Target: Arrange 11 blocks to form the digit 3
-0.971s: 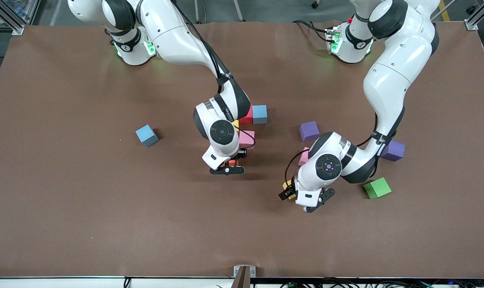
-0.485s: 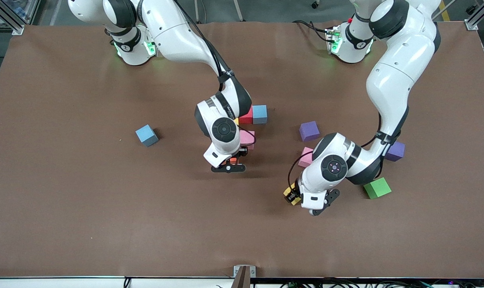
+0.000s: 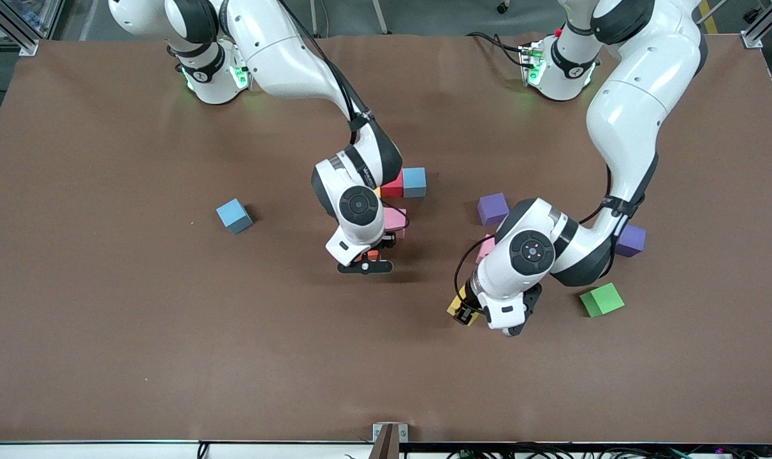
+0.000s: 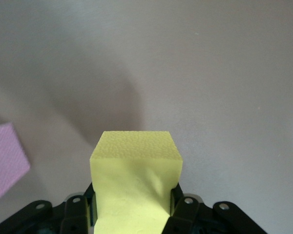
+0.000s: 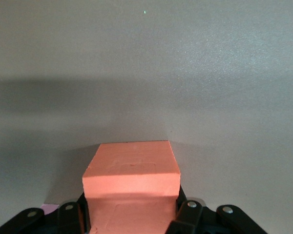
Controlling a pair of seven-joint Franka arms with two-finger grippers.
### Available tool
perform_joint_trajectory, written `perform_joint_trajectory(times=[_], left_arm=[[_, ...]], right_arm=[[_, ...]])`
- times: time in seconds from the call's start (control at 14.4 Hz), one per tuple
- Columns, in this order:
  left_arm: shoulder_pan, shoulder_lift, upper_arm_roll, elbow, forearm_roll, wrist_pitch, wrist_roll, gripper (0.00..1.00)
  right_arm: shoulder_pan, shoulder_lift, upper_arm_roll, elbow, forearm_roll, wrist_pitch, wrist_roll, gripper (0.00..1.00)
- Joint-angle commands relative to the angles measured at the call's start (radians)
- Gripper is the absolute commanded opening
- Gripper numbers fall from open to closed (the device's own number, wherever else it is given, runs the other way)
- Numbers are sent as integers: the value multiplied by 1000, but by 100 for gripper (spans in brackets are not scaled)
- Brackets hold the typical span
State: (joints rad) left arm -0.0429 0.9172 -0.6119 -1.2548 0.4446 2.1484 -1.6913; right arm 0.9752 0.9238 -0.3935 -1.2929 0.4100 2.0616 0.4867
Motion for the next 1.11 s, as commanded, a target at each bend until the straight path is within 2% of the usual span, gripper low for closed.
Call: perform_joint_trajectory(times=[0.0, 0.21, 0.55, 0.76, 1.04], left_arm=[[12, -73, -14, -31, -38, -67, -79, 10], [9, -86, -31, -31, -61, -111, -155, 9], [8, -152, -32, -116, -60, -153, -287, 9], [9, -184, -32, -184, -55, -140, -324, 9], [9, -245, -32, -285, -55, -56, -409, 9]], right_arm=[[20, -33, -2, -55, 4, 9, 20, 0], [20, -31, -1, -55, 7, 9, 30, 0], [22, -31, 1, -55, 7, 9, 50, 0], [22, -30, 1, -55, 6, 12, 49, 0], [22, -28, 1, -52, 3, 14, 38, 3]])
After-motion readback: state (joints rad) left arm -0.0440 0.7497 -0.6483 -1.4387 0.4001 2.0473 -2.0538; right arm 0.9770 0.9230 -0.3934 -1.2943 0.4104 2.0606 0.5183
